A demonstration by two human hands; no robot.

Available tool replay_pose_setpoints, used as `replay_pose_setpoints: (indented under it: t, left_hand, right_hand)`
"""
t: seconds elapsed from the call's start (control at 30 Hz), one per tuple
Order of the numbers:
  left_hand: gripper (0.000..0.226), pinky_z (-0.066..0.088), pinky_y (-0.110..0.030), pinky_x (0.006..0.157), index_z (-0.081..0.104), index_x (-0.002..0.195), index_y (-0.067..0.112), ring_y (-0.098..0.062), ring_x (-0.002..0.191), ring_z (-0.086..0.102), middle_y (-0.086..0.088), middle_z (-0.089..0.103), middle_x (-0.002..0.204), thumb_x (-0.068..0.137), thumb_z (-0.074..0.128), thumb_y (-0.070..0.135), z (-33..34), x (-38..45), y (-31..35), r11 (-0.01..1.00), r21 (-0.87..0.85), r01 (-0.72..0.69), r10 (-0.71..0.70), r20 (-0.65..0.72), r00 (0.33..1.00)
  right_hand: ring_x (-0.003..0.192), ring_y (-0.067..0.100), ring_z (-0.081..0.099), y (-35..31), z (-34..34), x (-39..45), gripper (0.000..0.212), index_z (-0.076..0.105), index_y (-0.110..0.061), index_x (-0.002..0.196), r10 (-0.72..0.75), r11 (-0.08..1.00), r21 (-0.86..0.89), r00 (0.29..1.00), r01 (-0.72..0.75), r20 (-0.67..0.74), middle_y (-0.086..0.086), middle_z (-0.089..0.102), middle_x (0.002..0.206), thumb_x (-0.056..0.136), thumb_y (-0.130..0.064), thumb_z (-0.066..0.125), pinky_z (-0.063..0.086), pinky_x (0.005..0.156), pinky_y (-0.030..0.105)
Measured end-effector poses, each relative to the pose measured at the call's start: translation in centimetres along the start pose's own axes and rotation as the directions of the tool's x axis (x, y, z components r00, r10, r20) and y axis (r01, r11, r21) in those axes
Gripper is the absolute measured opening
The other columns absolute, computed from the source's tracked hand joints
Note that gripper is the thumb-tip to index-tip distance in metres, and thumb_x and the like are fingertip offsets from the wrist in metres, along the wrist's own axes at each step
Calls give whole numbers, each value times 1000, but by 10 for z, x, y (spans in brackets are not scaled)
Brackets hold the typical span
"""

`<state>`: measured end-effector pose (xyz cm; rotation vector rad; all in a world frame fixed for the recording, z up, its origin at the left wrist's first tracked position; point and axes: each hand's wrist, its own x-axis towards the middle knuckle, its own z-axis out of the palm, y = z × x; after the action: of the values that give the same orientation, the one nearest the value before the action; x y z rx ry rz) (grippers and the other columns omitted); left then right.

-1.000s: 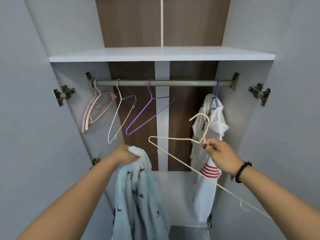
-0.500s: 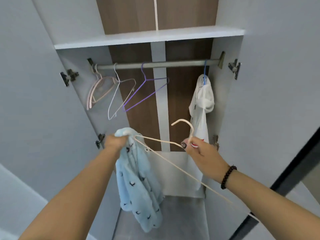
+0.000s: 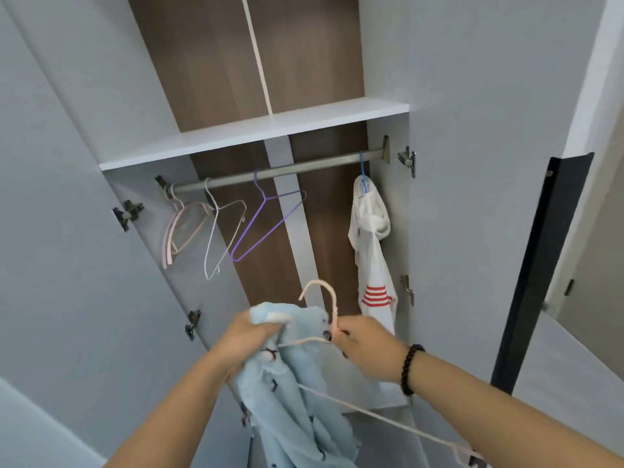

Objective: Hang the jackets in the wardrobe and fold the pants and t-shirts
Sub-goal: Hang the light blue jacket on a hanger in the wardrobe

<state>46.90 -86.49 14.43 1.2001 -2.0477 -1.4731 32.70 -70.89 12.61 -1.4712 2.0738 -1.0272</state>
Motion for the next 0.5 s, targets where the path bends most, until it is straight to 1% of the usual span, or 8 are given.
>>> replay_pose_setpoints:
  t: [0.07,0.13,0.2,0.23,0.3,0.33,0.4,0.5]
  left_hand:
    - [11,56,-30,66,69,92,14,-17,70,64,-6,71,84,82,67,15,-6,-18,5,994,68,-90,85,79,993]
    - [14,57,-36,74,67,95,13,-19,71,67,-6,71,83,82,65,20,-27,-29,4,981,136,-135,124,92,988]
    - [22,57,-46,83,65,90,18,-22,79,70,-6,71,84,75,64,34,-54,-35,-6,941,263,-211,197,78,977]
    - [27,54,-46,89,62,89,24,-21,89,68,-2,69,93,69,61,42,-67,-39,-14,904,352,-241,232,70,970]
    - [42,46,-40,99,55,100,35,-14,108,57,6,59,114,63,54,56,-88,-50,-27,851,466,-244,231,86,969]
    - [47,44,-38,101,57,105,38,-10,110,55,10,59,118,64,50,59,-96,-54,-33,853,459,-250,209,138,968]
    - [44,43,-36,102,62,106,45,-4,108,58,20,65,112,69,46,62,-112,-61,-44,860,412,-303,215,246,945]
    - [39,48,-35,94,58,107,48,-2,97,61,22,67,99,74,49,67,-131,-71,-51,790,469,-396,303,263,916]
  right_hand:
    - [56,6,38,-14,31,3,38,39,-19,62,-28,998,-60,1000,29,6,-8,43,61,99,-16,41,34,54,19]
    - [56,13,39,-28,52,3,36,42,-13,63,-71,996,-59,995,67,-74,-3,44,60,99,-18,42,35,57,29]
    - [52,9,38,-44,63,0,37,42,-12,62,-126,991,25,982,131,-140,-3,43,57,99,-18,46,32,53,23]
    - [50,7,37,-52,67,-2,39,41,-12,61,-147,984,78,977,161,-156,-4,41,55,98,-17,47,30,51,20]
    - [47,6,32,-69,76,-6,39,42,-7,60,-170,961,189,972,200,-163,-3,37,54,97,-15,49,26,50,18]
    - [48,5,29,-76,81,-8,37,45,-3,61,-172,943,258,973,208,-157,-3,37,55,96,-13,50,26,50,20]
    - [48,6,28,-86,91,-12,31,53,0,64,-153,902,385,978,197,-140,-6,38,53,94,-7,52,26,49,22]
    - [44,4,32,-96,94,-14,41,64,-19,59,-125,844,502,980,187,-155,-9,43,48,93,0,52,30,48,16]
